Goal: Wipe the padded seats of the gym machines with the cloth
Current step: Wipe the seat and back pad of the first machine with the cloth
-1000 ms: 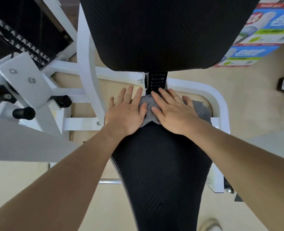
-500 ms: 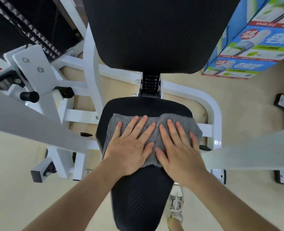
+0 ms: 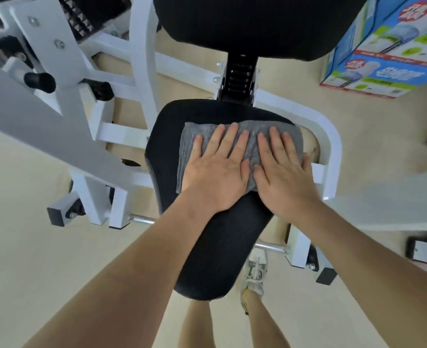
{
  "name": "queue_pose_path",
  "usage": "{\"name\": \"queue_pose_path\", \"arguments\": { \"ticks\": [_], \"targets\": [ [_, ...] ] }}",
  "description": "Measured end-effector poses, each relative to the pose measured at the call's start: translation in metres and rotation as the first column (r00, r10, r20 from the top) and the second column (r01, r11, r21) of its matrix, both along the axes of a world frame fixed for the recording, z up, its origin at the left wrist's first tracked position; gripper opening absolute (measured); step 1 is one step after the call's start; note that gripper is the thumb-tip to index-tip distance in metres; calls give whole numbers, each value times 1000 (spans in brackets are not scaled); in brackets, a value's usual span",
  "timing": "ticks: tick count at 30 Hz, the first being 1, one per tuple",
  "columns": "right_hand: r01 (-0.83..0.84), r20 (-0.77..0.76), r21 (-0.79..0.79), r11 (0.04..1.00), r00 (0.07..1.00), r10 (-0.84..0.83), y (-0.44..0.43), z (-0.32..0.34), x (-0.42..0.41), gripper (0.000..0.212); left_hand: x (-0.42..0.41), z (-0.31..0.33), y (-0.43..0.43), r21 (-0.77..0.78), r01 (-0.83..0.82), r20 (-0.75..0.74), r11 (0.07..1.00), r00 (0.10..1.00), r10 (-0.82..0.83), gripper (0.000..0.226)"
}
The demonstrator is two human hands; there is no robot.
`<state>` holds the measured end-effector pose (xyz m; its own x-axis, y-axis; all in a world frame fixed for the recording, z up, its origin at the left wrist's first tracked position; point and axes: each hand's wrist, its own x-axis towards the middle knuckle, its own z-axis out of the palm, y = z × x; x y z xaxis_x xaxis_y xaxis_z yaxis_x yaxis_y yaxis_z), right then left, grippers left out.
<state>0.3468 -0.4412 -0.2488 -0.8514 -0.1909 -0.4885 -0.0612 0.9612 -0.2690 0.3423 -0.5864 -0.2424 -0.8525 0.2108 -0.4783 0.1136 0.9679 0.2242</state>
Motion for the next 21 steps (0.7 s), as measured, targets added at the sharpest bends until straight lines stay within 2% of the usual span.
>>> {"name": "queue_pose_path", "arguments": {
  "ticks": [4,8,11,13,14,15,17,18,19,21],
  "targets": [
    [43,0,-67,997,999,-43,-13,18,64,68,68,21,-3,-13,-55,-81,998,995,53,57],
    [93,24,-193,977,996,-90,-32,33,107,62,115,33,-10,-12,-167,-145,986,976,163,57],
    [5,36,-164,986,999,1,-41,49,133,63,154,42,-16,45,-277,-129,960,951,280,58],
    [-102,6,-135,986,995,104,-40,59,144,65,176,45,-16,158,-327,-113,931,931,347,59],
    [-150,-22,-122,981,989,148,-39,62,146,64,182,47,-15,255,-376,-99,891,906,411,60],
    [-194,-45,-108,975,981,190,-38,64,147,61,184,49,-15,362,-465,-61,808,853,518,61],
    [-274,-74,-89,958,960,268,-42,62,141,58,176,54,-14,512,-673,123,534,673,729,67],
    [-310,-86,-83,947,949,303,-46,60,137,58,169,56,-15,522,-746,211,414,583,785,69],
    [-338,-93,-81,938,939,331,-52,58,132,60,160,56,-17,500,-798,272,336,513,814,67],
    [-378,-104,-73,923,923,370,-63,54,121,63,146,50,-26,523,-826,373,209,443,815,45]
  ]
}}
